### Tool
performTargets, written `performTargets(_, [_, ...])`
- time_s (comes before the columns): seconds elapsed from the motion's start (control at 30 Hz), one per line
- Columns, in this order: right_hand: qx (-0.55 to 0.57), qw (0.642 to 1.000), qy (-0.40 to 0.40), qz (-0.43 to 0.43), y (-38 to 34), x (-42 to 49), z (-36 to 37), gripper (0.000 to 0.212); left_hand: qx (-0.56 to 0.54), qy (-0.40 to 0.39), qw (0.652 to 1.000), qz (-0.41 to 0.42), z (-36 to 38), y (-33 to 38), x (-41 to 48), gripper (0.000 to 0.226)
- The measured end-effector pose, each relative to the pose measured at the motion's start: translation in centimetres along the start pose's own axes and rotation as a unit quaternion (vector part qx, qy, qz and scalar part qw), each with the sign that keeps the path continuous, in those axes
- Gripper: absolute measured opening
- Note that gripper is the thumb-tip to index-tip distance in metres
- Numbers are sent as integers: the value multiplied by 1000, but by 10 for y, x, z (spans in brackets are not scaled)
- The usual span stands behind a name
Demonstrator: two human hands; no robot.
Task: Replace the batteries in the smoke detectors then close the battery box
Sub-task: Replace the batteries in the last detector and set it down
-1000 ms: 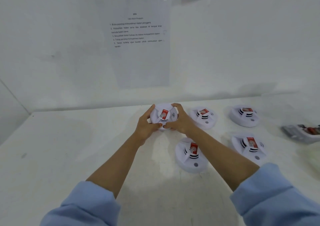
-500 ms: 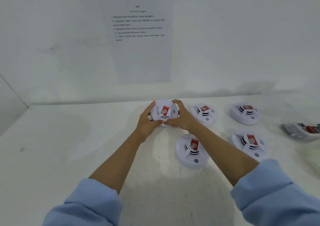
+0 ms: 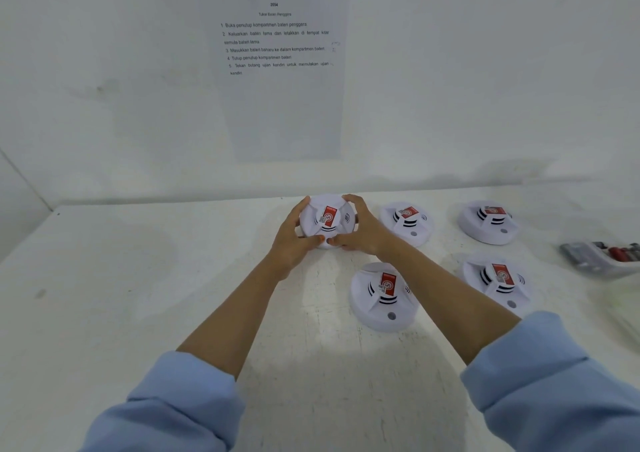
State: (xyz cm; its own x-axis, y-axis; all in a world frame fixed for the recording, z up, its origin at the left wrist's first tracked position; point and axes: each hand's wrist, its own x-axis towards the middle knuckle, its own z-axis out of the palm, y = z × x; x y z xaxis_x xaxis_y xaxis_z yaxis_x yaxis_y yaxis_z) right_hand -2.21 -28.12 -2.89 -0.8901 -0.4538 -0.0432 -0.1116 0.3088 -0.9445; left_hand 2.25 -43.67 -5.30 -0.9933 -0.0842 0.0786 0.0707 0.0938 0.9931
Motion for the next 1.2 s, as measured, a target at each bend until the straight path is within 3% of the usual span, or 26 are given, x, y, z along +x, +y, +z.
performTargets(0.1, [37, 998, -46, 14, 2, -3, -13, 84, 3, -32, 999, 10, -2, 2, -2, 69])
performTargets(0.23, [43, 995, -84, 13, 6, -4, -23, 62, 3, -52, 999, 12, -6, 1, -3, 67])
performTargets(0.6, [40, 996, -75, -2, 9, -4, -19, 59, -20, -52, 998, -20, -11, -6, 1, 61])
performTargets(1.2, [10, 997, -74, -23, 6, -8, -16, 58, 4, -27, 1000, 1, -8, -6, -4, 61])
